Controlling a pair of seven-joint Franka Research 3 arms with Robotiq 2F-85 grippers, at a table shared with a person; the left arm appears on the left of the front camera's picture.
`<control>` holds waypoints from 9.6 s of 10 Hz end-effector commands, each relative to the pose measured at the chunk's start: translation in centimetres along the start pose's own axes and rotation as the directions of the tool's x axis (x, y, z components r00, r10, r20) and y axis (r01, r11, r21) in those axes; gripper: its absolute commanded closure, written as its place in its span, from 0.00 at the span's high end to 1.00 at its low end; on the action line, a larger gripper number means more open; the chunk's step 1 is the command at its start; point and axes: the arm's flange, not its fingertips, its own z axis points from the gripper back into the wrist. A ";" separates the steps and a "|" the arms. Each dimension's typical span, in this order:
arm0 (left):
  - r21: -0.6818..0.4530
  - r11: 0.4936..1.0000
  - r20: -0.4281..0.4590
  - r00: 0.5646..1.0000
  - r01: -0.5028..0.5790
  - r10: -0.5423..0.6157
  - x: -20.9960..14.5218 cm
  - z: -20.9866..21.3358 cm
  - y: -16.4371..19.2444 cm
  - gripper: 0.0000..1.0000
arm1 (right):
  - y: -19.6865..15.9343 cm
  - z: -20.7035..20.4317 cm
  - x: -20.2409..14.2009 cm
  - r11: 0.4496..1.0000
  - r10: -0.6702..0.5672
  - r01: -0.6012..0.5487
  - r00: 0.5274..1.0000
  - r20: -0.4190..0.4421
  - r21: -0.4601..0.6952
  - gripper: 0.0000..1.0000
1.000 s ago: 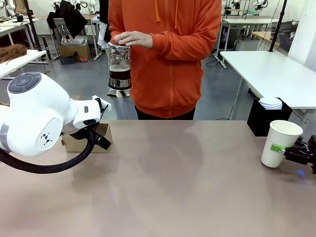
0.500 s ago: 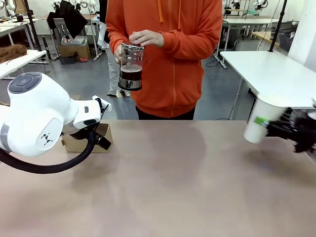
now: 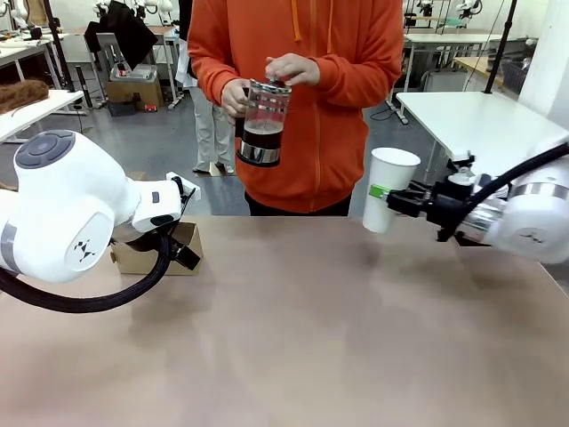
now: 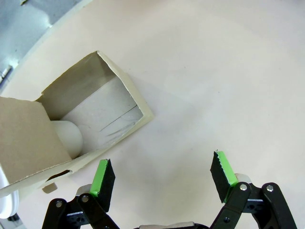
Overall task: Pour a drink into a cup and package it in a carrier.
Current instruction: Pick up the 600 ml Paper Cup and place it in the middle top area of the table, then when a person places the Paper Cup Lid on the 600 ml Paper Cup , lift the 600 ml Paper Cup.
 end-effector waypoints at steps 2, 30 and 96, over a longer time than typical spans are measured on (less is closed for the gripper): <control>-0.002 1.000 0.001 1.000 0.000 0.000 0.0 0.0 0.0 1.00 | -2.5 -2.6 -2.3 0.998 0.020 -0.021 0.999 -0.028 -0.066 0.80; -0.002 1.000 0.001 1.000 0.000 0.000 0.0 0.0 0.0 1.00 | -3.1 -2.4 -4.0 0.998 0.024 -0.028 0.997 -0.074 -0.062 0.80; -0.002 1.000 0.001 1.000 0.000 0.000 0.0 0.0 0.0 1.00 | -3.1 -2.4 -4.0 0.998 0.024 -0.028 0.997 -0.074 -0.062 0.80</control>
